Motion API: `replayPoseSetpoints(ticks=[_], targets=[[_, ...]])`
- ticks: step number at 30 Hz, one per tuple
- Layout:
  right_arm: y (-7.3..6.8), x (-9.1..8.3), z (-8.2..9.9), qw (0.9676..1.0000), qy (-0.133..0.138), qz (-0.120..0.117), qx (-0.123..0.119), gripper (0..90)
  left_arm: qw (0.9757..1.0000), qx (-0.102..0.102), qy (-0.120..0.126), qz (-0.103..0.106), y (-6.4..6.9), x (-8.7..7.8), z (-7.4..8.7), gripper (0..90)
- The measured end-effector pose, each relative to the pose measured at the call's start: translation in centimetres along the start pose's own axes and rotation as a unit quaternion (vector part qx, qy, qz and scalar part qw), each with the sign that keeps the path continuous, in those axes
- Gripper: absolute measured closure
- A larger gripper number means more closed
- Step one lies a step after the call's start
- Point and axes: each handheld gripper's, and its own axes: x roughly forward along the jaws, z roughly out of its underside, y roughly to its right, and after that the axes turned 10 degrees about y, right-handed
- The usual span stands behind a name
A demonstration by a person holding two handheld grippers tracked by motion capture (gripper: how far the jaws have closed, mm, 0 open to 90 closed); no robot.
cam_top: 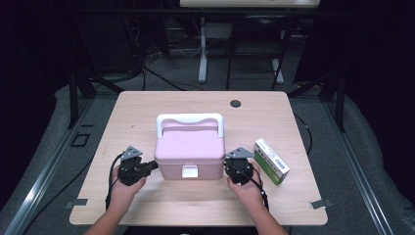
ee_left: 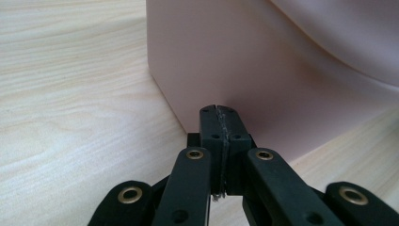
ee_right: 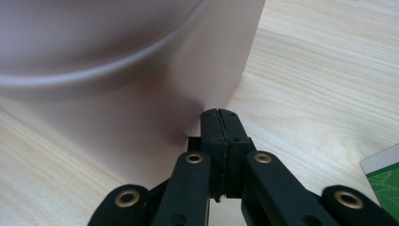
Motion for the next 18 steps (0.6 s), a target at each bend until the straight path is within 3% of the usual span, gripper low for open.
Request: replayPoseSetpoints(ticks=[18], targets=[[-1.2, -2.0, 0.9, 0.9999, -0.010, -0.005, -0.003, 90.0, 0.9998, 0.007, -0.010, 0.014, 1.2, -1.9, 1.1, 90.0]])
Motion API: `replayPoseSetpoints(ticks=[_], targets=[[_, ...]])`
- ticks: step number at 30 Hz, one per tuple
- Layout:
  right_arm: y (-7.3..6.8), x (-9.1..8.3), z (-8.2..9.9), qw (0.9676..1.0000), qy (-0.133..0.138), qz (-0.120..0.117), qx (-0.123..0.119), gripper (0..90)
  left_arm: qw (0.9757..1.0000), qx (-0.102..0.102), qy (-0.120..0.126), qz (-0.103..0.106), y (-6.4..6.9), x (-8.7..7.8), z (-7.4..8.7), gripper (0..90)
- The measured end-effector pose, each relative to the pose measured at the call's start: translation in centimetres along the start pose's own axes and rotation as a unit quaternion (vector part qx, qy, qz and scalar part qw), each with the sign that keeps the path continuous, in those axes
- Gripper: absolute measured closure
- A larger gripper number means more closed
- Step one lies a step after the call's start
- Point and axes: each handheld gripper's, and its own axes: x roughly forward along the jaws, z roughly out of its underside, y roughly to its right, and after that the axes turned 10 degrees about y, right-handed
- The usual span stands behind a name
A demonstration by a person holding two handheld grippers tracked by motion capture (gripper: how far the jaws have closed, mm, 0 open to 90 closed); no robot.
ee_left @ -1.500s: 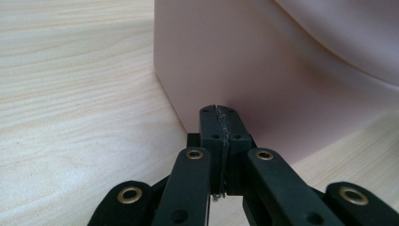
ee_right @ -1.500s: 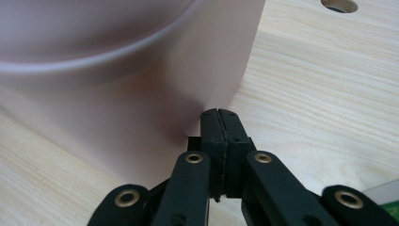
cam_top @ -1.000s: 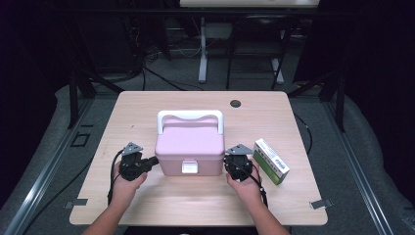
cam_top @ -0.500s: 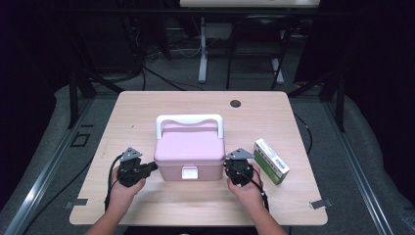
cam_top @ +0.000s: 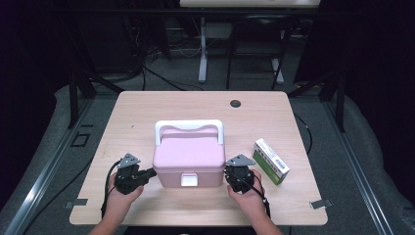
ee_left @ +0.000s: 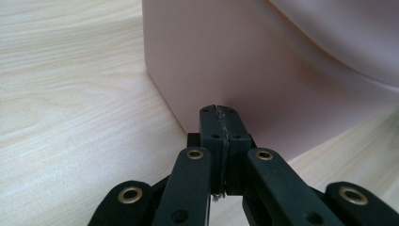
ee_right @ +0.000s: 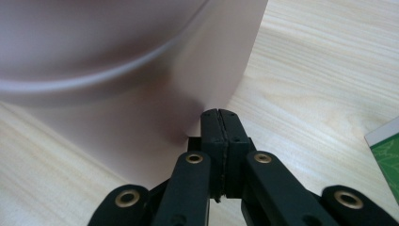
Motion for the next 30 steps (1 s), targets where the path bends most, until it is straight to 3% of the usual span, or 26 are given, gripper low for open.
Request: replayPoseSetpoints(ticks=[12, 16, 21, 30], targets=[[-0.2, -1.4, 0.7, 1.0000, -0.005, -0.005, -0.003, 90.0, 0.9998, 0.017, -0.008, 0.009, 1.0, -0.9, 0.6, 90.0], [-0.4, -1.9, 0.9, 0.9998, -0.008, -0.016, 0.010, 90.0, 0.9998, 0.014, -0.005, 0.011, 0.9, -1.2, 0.8, 90.0], [-1.1, -2.6, 1.4, 0.9997, -0.006, -0.024, -0.003, 90.0, 0.9999, 0.006, -0.007, 0.011, 1.0, -1.9, 1.2, 90.0], [-1.6, -3.2, 1.6, 0.9993, -0.009, -0.036, -0.003, 90.0, 0.9998, 0.011, -0.010, 0.014, 1.1, -2.8, 1.7, 90.0]])
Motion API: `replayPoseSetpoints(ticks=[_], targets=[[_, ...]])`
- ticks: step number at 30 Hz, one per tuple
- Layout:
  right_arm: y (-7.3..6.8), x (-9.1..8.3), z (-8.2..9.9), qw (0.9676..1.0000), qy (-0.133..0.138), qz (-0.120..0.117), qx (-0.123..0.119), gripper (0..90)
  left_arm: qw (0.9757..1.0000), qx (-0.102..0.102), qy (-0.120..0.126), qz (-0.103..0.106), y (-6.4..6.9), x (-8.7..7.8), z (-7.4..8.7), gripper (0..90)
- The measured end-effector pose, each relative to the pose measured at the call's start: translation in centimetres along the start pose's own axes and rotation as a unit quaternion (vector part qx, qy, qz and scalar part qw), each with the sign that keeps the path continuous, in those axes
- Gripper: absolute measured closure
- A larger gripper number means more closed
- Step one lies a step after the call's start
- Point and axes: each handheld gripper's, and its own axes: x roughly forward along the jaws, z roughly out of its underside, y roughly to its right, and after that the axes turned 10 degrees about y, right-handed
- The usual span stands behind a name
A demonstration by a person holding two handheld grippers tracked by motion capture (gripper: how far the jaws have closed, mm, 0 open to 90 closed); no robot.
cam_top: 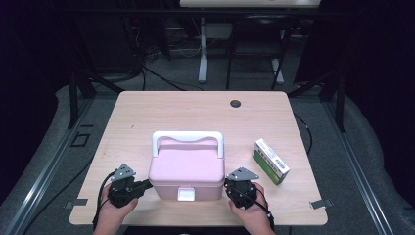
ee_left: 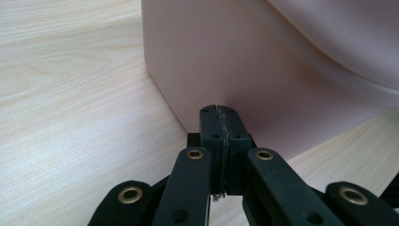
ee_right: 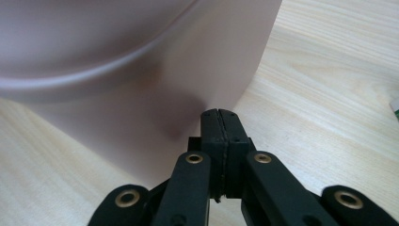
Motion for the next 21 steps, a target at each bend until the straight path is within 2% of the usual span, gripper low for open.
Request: replayPoseSetpoints(ticks=[8, 11, 13, 19, 21], targets=[[-0.49, -0.26, 0.15, 0.9999, -0.001, -0.012, -0.002, 90.0, 1.0000, 0.002, -0.001, -0.001, -0.04, -0.76, 0.39, 90.0], [-0.88, -0.45, 0.23, 0.9998, -0.003, -0.019, -0.005, 90.0, 1.0000, -0.005, 0.001, -0.005, -0.20, -0.99, 0.52, 90.0], [-0.94, -0.44, 0.26, 0.9998, -0.001, -0.019, -0.007, 90.0, 1.0000, -0.009, 0.002, -0.001, -0.27, -1.01, 0.57, 89.9], [-0.75, -0.33, 0.34, 0.9998, 0.004, -0.018, 0.001, 90.0, 1.0000, -0.006, 0.001, -0.002, -0.15, -1.02, 0.59, 89.9], [-0.71, -0.29, 0.32, 0.9999, 0.004, -0.014, 0.002, 90.0, 0.9996, -0.027, 0.003, 0.007, -0.30, -0.94, 0.63, 89.8]])
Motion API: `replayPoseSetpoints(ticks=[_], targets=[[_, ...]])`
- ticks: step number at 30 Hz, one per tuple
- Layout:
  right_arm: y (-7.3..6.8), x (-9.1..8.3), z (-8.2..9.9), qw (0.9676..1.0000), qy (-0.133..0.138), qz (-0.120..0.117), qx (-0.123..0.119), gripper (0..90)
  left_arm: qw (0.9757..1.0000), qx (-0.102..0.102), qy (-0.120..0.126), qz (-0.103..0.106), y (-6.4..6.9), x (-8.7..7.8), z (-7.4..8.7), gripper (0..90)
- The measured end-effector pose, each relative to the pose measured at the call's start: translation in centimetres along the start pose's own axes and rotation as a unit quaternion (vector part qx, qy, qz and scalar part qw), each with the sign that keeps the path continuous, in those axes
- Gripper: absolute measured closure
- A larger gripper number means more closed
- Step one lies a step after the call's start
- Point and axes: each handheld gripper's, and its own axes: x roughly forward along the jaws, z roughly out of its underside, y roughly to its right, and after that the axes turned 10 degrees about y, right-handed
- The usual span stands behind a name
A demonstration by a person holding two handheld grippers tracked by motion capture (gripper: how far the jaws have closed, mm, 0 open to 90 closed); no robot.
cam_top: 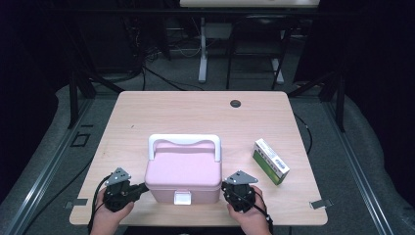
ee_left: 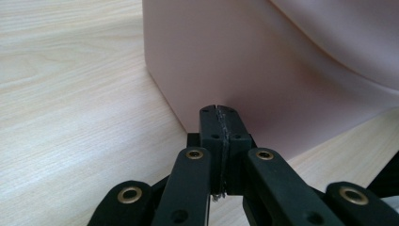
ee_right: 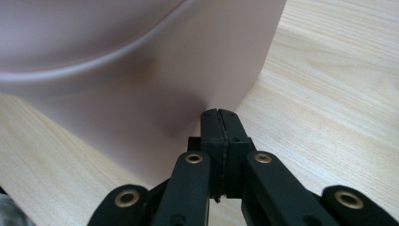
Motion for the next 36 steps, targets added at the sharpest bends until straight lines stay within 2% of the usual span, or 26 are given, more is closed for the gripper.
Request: replayPoseSetpoints(ticks=[3, 12, 16, 20, 21, 26, 30, 36], targets=[[0.1, 0.0, 0.0, 1.0000, 0.000, 0.002, 0.006, 90.0, 0.9999, -0.008, -0.001, 0.006, -0.2, 0.0, 0.0, 89.8], [0.0, 0.2, 0.0, 0.9999, 0.002, 0.011, 0.003, 90.0, 0.9998, 0.019, -0.007, -0.010, 0.3, 0.1, -0.1, 89.6], [0.0, 0.2, 0.1, 0.9999, 0.001, 0.012, 0.011, 89.9, 0.9998, 0.018, -0.006, -0.008, 0.2, 0.1, -0.1, 89.0], [0.6, 0.1, 0.0, 0.9998, -0.003, 0.008, 0.018, 79.4, 0.9999, 0.003, -0.010, 0.000, -0.4, 0.0, -0.2, 80.8], [1.2, 0.0, 0.0, 0.9997, -0.004, -0.003, 0.026, 74.3, 1.0000, -0.001, -0.006, 0.006, -0.6, -0.2, -0.3, 77.3], [1.7, -0.3, -0.3, 0.9995, 0.002, -0.014, 0.030, 67.0, 0.9999, -0.001, 0.005, 0.011, -0.9, -0.7, -0.8, 68.7], [2.0, -0.5, -0.5, 0.9995, 0.007, -0.018, 0.024, 62.8, 1.0000, 0.002, 0.008, 0.006, -1.3, -1.1, -0.9, 62.7], [2.8, -1.1, -1.0, 0.9990, 0.027, -0.023, 0.028, 53.3, 0.9998, 0.008, 0.019, 0.002, -1.7, -1.5, -1.0, 55.0]])
